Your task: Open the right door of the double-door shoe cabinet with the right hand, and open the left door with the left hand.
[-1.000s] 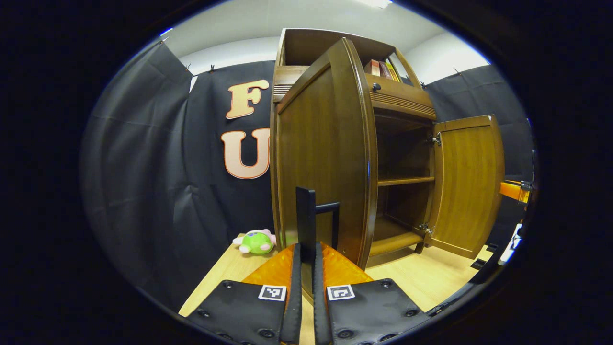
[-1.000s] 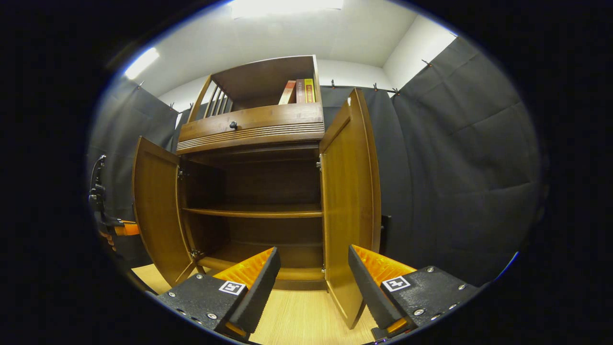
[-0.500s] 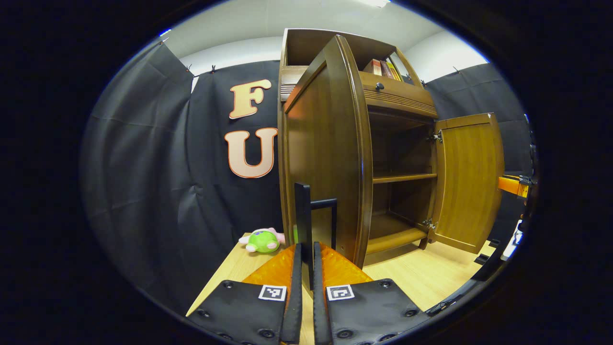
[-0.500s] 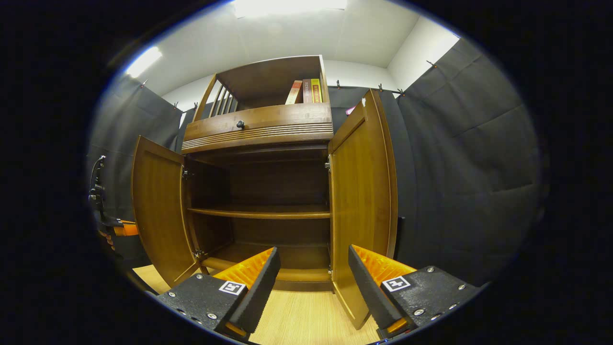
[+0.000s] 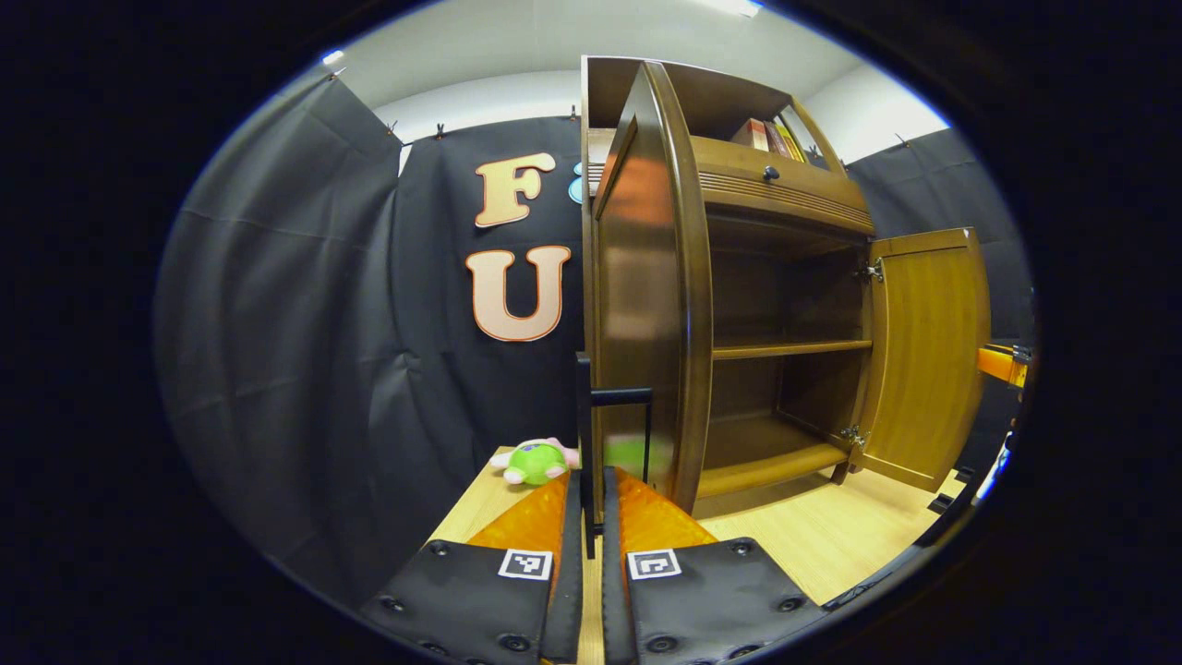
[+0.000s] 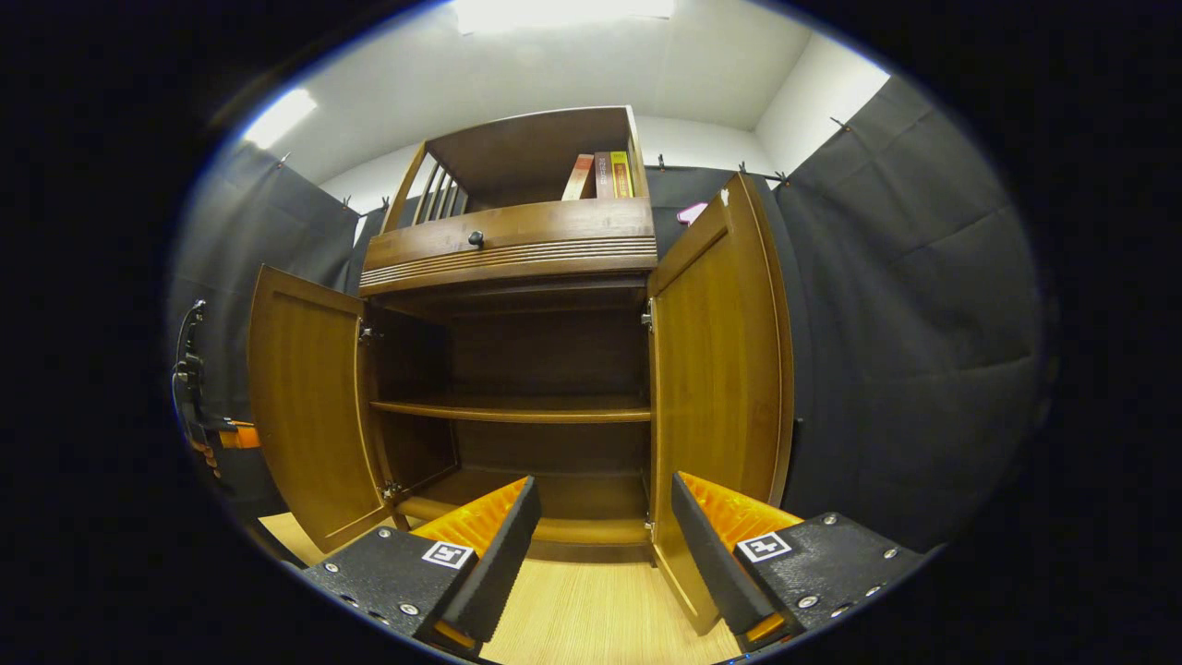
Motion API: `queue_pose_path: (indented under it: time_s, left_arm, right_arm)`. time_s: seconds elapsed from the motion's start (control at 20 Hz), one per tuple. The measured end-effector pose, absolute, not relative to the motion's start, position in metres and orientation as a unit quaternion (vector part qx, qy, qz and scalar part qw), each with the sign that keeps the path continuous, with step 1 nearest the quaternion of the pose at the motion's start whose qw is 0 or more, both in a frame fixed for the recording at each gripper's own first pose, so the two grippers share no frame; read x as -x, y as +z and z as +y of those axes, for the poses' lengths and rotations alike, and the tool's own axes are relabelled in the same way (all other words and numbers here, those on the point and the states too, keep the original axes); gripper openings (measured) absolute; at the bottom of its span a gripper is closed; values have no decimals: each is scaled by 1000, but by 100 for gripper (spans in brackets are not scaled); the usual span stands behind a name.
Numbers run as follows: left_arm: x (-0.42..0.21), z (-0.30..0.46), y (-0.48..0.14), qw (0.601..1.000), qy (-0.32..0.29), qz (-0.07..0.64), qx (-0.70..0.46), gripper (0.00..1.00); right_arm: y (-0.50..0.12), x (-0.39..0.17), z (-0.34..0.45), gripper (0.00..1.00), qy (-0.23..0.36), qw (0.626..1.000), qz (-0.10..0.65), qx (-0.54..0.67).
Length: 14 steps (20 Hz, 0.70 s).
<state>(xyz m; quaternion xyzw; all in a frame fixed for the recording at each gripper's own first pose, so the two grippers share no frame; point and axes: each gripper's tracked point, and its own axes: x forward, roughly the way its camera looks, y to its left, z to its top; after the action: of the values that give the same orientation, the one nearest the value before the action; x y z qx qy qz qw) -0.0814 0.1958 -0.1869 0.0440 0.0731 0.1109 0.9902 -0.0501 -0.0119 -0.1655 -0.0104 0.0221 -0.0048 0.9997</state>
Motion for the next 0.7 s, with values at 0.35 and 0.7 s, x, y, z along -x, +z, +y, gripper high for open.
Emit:
queue_pose_path:
  time_s: [0.35,0.7]
  left_arm:
    - [108,227,-159,984,161,50,-58,17]
    - [131,218,-136,984,170,33,-49,7]
  right_arm:
    - [-166,46,-2,88,6,1000,23,9]
    - [-164,42,13,88,23,999,26,7]
